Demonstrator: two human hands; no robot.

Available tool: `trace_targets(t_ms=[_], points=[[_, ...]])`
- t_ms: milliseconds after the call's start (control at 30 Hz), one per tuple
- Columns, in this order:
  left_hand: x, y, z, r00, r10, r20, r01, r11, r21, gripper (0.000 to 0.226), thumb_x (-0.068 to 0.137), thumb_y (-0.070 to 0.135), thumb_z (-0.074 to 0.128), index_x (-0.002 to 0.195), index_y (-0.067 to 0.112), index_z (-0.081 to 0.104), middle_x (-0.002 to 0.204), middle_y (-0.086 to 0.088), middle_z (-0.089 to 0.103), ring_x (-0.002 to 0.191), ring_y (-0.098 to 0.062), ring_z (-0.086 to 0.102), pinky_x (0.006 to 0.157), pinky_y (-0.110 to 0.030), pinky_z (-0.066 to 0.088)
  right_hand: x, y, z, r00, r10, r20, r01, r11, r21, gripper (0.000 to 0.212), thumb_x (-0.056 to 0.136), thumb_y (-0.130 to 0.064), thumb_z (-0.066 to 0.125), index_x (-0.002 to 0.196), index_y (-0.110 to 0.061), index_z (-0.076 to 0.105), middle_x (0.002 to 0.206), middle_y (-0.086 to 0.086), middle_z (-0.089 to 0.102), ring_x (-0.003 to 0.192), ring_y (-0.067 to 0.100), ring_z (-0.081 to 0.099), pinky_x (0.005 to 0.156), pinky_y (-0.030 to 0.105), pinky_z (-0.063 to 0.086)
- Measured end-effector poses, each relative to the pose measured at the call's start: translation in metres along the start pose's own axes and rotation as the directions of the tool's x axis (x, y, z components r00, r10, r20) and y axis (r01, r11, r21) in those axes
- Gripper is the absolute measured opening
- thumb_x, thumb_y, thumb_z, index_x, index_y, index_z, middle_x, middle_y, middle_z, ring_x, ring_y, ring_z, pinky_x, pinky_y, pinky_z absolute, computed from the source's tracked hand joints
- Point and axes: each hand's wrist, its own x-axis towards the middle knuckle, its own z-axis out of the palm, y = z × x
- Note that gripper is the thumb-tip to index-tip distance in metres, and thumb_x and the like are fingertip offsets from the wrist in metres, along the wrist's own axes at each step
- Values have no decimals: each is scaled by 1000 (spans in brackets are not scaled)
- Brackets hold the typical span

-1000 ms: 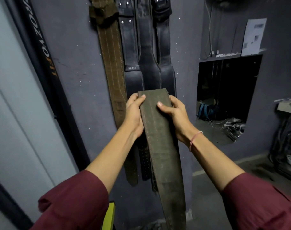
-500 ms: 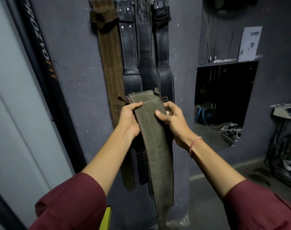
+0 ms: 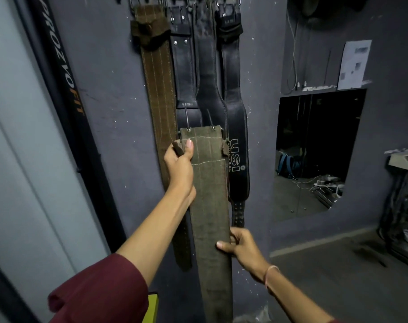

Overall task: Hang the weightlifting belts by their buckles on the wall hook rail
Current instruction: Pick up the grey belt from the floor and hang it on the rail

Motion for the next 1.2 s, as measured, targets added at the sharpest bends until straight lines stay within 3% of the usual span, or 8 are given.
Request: trace_targets(t_ms=[200,400,533,667,733,833,967,1200], points=[[11,8,-3,991,122,56,-123,992,19,21,75,50,69,75,30,62,92,-9,55,90,-24,49,98,-53,44,21,-52,10,992,-116,-52,115,993,-31,14,88,-1,70,100,-8,73,95,-1,79,91,14,75,74,24,58],[-5,13,6,983,84,162,-77,996,-50,6,89,21,64,95,20,65,100,-12,66,98,-28,58,101,-57,46,51,-173,20,887,-385,-255,420,902,100,20,95,-7,64,112,3,65,105,14,75,96,25,74,88,40,60],[-11,15,1,980,-59,190,76,994,-83,39,86,14,70,120,-2,59,116,-23,67,97,-29,68,84,-43,59,60,-189,13,898,-368,-239,395,916,74,27,92,-11,68,115,2,65,110,22,73,105,39,70,94,52,56],[-7,25,0,974,-122,189,102,989,108,64,93,57,55,110,-3,69,106,-26,72,91,-29,72,87,-46,59,49,-169,12,895,-396,-204,413,910,43,28,93,-7,66,119,0,61,112,16,73,102,26,72,87,37,60],[-3,17,0,990,-103,99,95,992,86,59,98,50,53,108,-6,67,107,-33,69,90,-33,67,91,-54,55,48,-165,15,905,-387,-176,397,917,26,24,94,-7,64,118,-6,62,111,9,74,101,19,72,88,35,59],[-5,3,0,998,-23,64,20,999,44,30,103,32,51,95,7,67,90,-20,67,85,-28,62,78,-41,52,52,-166,17,921,-345,-181,338,939,-70,20,99,-28,59,114,-16,65,113,3,73,105,19,71,97,41,56],[-5,2,3,982,93,164,-125,972,200,19,105,13,42,101,12,61,85,-6,67,81,-19,64,76,-34,53,56,-166,16,882,-318,-348,245,940,-238,58,106,-49,29,103,-3,64,99,11,71,91,18,68,83,30,53],[2,0,8,975,117,189,-171,937,304,41,108,39,31,101,14,63,93,-9,73,91,-25,71,88,-40,55,73,-158,13,783,-395,-480,351,918,-183,47,108,-36,31,79,-8,55,73,2,58,69,9,54,67,24,46]])
